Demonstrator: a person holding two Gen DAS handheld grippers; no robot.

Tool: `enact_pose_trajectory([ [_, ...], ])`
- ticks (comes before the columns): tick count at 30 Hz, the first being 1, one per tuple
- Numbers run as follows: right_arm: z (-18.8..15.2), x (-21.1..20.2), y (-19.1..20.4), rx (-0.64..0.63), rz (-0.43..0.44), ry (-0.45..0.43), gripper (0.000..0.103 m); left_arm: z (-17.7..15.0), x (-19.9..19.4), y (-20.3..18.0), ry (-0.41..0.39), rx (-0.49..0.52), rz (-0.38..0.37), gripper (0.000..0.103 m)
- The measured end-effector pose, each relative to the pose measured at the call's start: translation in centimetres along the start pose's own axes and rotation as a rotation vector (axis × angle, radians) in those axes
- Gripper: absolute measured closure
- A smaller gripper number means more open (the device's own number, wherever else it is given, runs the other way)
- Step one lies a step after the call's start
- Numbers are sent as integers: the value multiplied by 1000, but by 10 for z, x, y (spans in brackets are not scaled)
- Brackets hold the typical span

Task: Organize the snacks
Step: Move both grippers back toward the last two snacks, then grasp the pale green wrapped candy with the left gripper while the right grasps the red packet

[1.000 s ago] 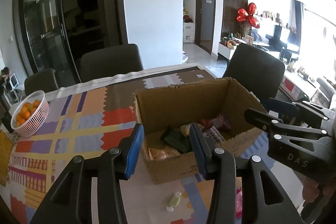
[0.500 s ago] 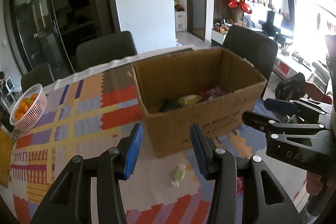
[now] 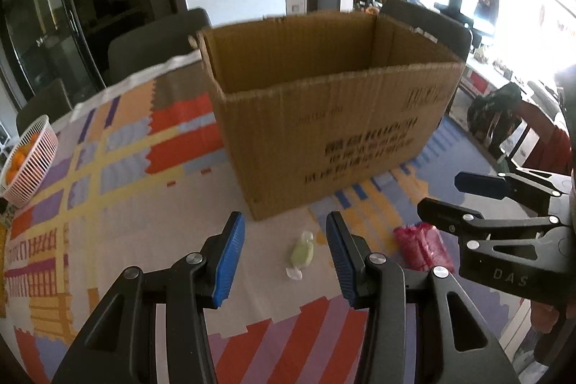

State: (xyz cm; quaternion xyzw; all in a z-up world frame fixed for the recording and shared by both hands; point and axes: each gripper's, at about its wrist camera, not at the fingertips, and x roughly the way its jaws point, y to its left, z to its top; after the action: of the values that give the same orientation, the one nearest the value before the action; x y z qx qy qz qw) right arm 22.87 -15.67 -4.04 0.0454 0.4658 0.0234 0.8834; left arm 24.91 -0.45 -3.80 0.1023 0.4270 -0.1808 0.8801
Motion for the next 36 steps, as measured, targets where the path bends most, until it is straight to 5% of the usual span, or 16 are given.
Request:
enact_pose_trajectory([
  [22,-52,51,-16,78,-8,213,46,-29,61,0,142,7,-31,57],
  [31,-51,55,-9,34,-35,191,46,-29,77,-4,163,-8,-44,59],
  [36,-50,52,6,-13,-53,171,54,-28,84,-8,177,-5,-41,71],
])
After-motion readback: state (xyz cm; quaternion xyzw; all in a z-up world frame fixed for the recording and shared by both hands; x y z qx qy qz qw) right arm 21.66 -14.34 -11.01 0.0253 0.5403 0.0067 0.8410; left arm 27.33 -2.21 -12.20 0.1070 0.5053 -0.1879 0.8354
